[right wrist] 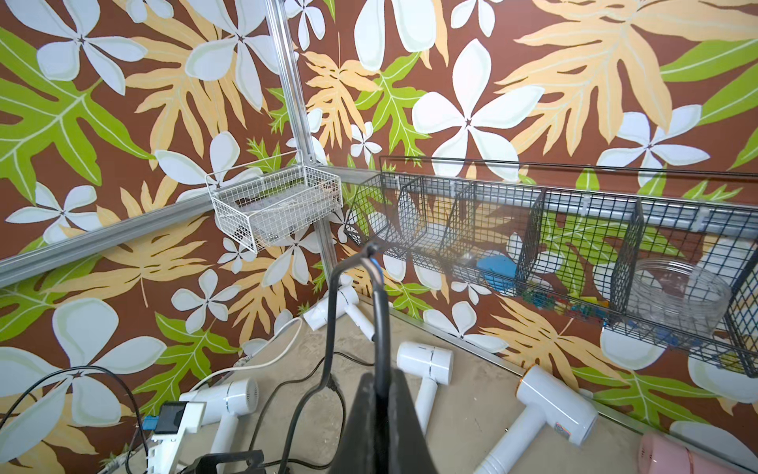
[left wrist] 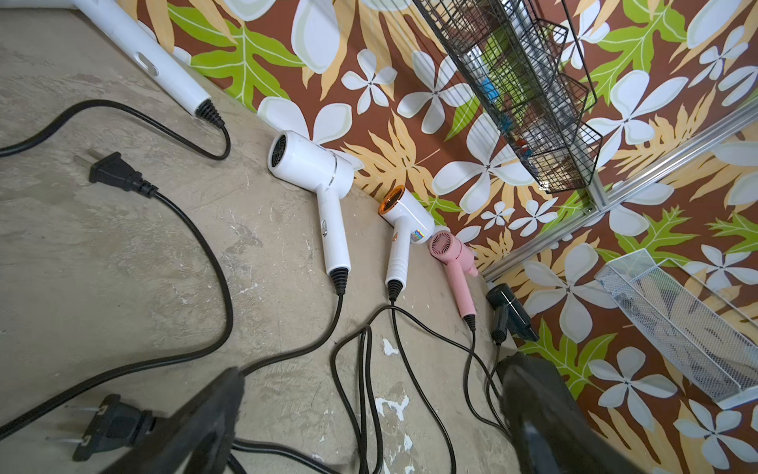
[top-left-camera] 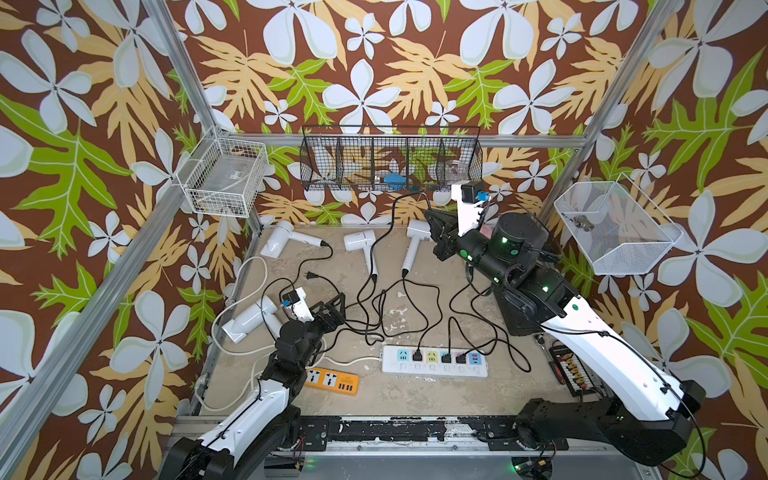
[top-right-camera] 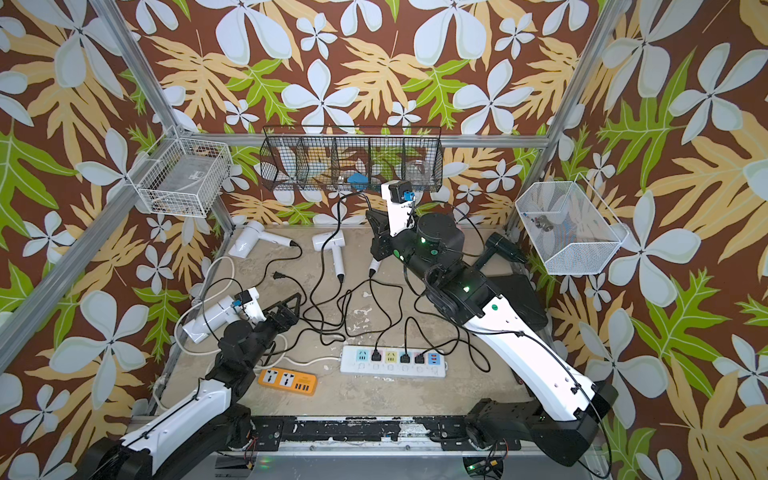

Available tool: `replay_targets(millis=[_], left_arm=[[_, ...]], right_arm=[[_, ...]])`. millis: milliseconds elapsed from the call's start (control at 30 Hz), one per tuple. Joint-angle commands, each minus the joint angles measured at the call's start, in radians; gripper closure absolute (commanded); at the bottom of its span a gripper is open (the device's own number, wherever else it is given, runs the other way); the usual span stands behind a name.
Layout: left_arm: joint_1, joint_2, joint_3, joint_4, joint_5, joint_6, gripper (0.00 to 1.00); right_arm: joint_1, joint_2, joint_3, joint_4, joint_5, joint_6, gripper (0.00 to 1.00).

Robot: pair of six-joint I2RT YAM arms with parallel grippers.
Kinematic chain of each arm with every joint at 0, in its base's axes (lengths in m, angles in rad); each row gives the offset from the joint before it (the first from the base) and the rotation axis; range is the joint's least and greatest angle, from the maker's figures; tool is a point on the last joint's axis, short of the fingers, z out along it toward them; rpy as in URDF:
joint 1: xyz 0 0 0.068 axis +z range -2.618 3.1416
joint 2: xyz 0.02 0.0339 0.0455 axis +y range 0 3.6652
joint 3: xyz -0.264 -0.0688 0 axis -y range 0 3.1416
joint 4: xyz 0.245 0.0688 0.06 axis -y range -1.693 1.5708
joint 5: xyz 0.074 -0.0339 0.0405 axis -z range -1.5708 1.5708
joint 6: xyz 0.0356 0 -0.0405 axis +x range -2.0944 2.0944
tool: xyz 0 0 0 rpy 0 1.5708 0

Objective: Charge the blow dryers
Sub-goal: Pick up the plug from the center of the board.

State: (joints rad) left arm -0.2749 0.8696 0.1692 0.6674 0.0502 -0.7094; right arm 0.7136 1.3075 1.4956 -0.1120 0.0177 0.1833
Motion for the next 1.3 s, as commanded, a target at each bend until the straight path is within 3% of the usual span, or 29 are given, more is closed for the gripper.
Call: replay_targets(millis=[0, 167, 333, 433, 600, 900, 1267], left_arm=[[0.0, -0.004, 0.001, 0.058, 0.073, 0.029, 0.0], [-0.01, -0.037, -0.011, 0.094, 0.117, 0.034, 0.0], [-0.034, -0.09, -0.018, 0.101, 0.127, 0.054, 0.02], [-0.069, -0.107, -0.013, 0.113, 0.145, 0.083, 0.08], [-0.124, -0.109, 0.006, 0.117, 0.165, 0.122, 0.09], [-0.213, 0.079, 0.092, 0.136, 0.257, 0.17, 0.09], [-0.327, 0.203, 0.165, 0.118, 0.268, 0.24, 0.12]], right_arm=[[-0.008, 0.006, -0.064, 0.011, -0.013, 0.043, 1.0], [-0.089, 0.008, -0.22, 0.031, -0.081, 0.141, 1.0], [-0.201, 0.023, -0.358, 0.131, -0.256, 0.274, 1.0], [-0.204, 0.034, -0.385, 0.178, -0.327, 0.319, 1.0], [-0.204, 0.049, -0.437, 0.272, -0.431, 0.41, 1.0], [-0.197, 0.072, -0.563, 0.595, -0.639, 0.683, 1.0], [-0.153, 0.1, -0.636, 0.806, -0.684, 0.83, 1.0]])
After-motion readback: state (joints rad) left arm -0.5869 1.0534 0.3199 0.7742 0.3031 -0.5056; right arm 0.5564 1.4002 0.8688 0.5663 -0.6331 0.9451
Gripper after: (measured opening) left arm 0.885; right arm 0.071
